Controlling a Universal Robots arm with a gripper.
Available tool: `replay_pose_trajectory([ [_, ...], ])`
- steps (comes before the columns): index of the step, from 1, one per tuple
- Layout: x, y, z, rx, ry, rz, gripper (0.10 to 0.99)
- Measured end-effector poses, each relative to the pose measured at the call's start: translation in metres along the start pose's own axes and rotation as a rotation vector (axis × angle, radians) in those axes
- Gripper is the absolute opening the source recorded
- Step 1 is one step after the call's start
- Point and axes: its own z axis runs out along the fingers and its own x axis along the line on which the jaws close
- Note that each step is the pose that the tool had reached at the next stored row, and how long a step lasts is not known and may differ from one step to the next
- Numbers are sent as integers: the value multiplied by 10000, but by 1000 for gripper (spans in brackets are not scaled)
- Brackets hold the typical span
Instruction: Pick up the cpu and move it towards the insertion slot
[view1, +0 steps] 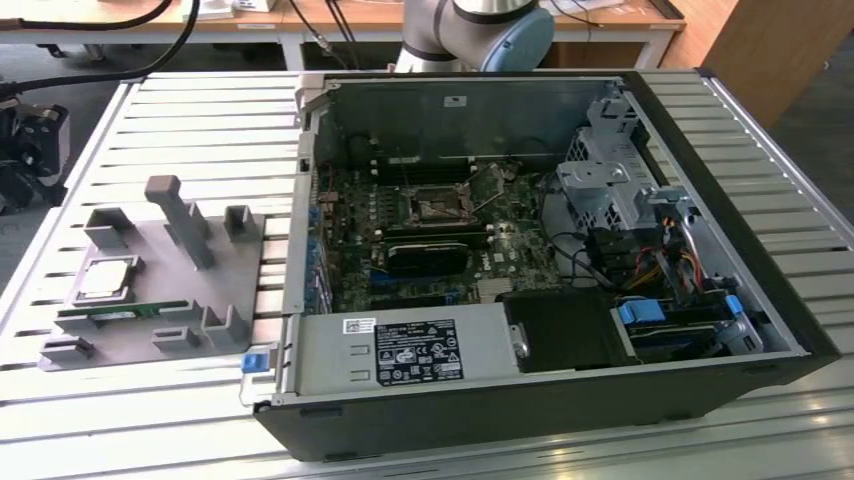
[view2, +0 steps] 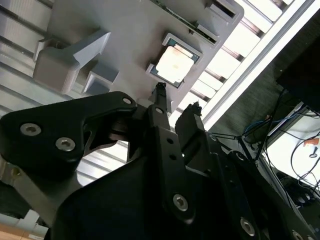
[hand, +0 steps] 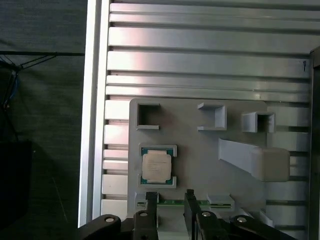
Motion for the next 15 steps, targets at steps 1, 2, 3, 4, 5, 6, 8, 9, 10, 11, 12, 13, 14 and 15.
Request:
replay_pose_trajectory([
  [1,0,0,3,2,1,0,349],
  [2,0,0,7,3,0,0,416],
  [3,0,0,11,5,1,0,416],
  [4,0,0,16,7,1,0,416],
  [5,0,-1,20,8,1,0,416],
  [6,0,-1,25,9,1,0,416],
  [8,0,-1,32,10,2,0,416],
  [9,0,-1,36,10,1,0,416],
  [10,0,-1,40,10,1,0,416],
  [11,0,-1,44,10,0,0,416],
  [12,0,-1,48,10,1,0,416],
  [13,0,-1,52,10,1,0,416],
  [14,0,-2,56,10,1,0,416],
  [15,0,-2,60,10,1,0,416],
])
